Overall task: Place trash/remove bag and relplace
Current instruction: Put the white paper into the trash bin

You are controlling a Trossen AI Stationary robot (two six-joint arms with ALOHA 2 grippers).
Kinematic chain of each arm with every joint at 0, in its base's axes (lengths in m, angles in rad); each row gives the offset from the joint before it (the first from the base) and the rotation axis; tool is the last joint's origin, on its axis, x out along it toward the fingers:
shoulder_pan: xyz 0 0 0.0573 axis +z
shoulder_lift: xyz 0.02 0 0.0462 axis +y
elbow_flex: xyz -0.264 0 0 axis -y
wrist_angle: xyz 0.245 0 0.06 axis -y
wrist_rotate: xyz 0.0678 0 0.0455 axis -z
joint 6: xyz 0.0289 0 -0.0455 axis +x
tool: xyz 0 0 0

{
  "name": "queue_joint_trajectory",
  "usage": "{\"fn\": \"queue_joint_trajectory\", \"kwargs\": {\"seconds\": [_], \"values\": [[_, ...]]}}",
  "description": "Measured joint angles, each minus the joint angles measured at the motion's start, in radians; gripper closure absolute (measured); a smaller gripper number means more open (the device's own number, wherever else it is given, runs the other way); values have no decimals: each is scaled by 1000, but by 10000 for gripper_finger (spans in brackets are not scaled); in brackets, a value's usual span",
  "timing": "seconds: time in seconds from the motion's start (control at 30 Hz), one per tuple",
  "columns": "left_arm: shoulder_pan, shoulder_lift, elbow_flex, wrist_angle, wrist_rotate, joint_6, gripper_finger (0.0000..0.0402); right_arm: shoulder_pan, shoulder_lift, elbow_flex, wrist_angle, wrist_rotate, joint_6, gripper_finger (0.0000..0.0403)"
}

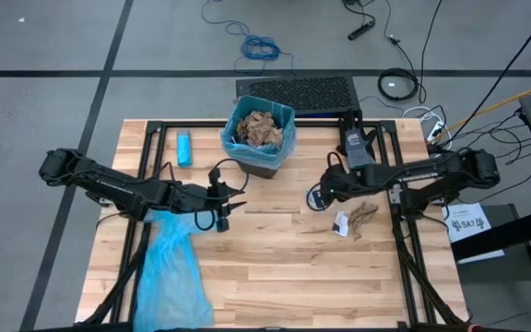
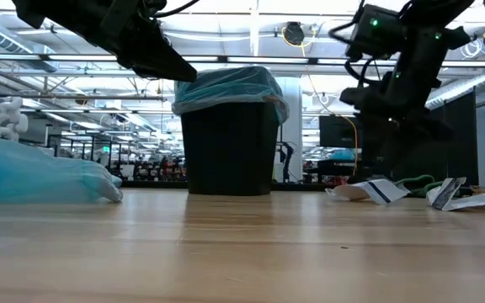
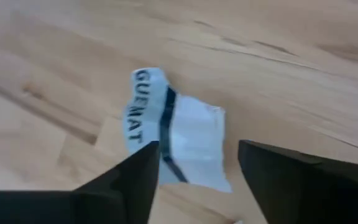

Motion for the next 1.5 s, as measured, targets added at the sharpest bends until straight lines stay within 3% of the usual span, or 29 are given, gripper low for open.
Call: {"fn": "queue_joint_trajectory", "kwargs": {"seconds": [0.17, 0.37, 0.47, 0.63, 0.93, 1.1, 1.3, 1.5], "values": [[0, 0, 0, 0, 0, 0, 260, -23, 43, 0, -4, -19, 27, 150], [0, 0, 0, 0, 0, 0, 260, -30, 150, 0, 53, -112, 54, 163], [0, 0, 0, 0, 0, 0, 260, -30, 192, 0, 172, -158, 10, 211], [0, 0, 0, -1, 0, 0, 260, -29, 209, 0, 333, -197, -77, 377], [0, 0, 0, -1, 0, -1, 260, -29, 137, 61, 330, -196, -118, 402], [0, 0, 0, -1, 0, 0, 260, -29, 81, 235, 120, -116, -179, 403], [0, 0, 0, 1, 0, 0, 260, -26, 78, 581, -259, -11, -250, 403], [0, 0, 0, 4, 0, 8, 260, -32, 79, 837, -329, 66, -350, 403]]}}
